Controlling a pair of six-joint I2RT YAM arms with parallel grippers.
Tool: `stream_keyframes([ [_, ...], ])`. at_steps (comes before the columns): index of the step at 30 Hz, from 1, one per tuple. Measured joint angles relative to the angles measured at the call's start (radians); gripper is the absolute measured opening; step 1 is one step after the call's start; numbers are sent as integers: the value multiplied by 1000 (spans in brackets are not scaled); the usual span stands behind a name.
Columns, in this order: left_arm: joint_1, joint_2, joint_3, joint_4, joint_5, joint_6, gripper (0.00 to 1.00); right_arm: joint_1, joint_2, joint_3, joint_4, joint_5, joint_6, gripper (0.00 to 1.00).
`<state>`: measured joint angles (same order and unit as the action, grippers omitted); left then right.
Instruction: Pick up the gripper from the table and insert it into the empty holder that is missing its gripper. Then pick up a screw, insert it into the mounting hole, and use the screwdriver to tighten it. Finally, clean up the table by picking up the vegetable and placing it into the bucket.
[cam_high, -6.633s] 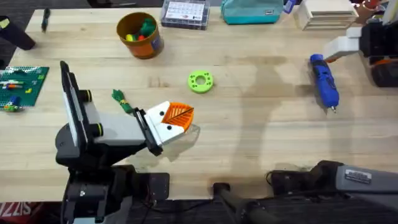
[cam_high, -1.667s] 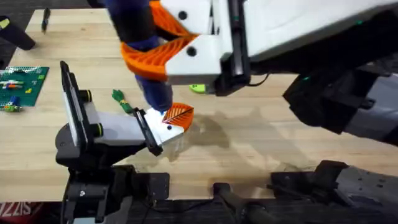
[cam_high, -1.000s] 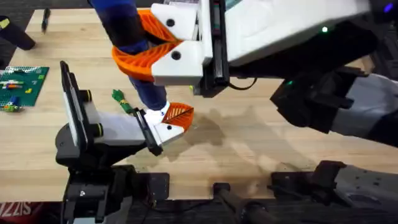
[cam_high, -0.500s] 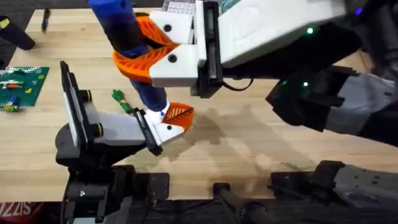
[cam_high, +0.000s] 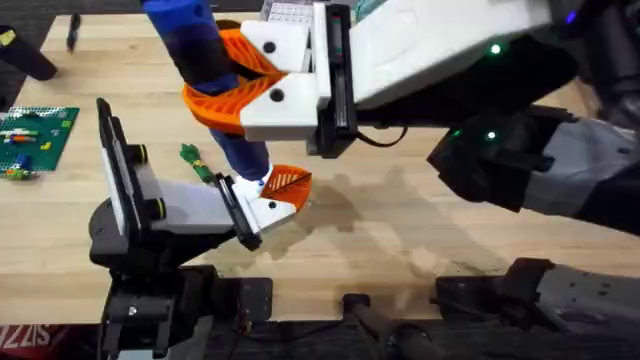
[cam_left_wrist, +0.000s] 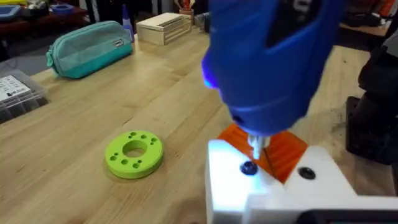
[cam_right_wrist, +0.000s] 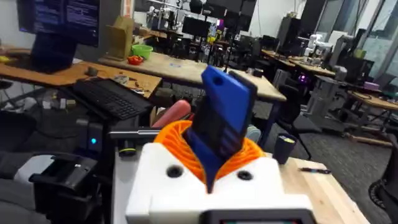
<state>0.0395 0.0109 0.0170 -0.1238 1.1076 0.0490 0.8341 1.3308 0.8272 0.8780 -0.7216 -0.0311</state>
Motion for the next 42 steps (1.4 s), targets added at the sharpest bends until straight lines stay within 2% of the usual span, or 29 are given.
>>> stream_keyframes([
  [35,0,0,0,0,0,-4,13,0,27,0,-8,3,-11,10],
  [37,0,0,0,0,0,-4,13,0,31,-2,40,2,-10,10],
  [42,0,0,0,0,0,-3,13,-10,39,0,308,0,-14,10],
])
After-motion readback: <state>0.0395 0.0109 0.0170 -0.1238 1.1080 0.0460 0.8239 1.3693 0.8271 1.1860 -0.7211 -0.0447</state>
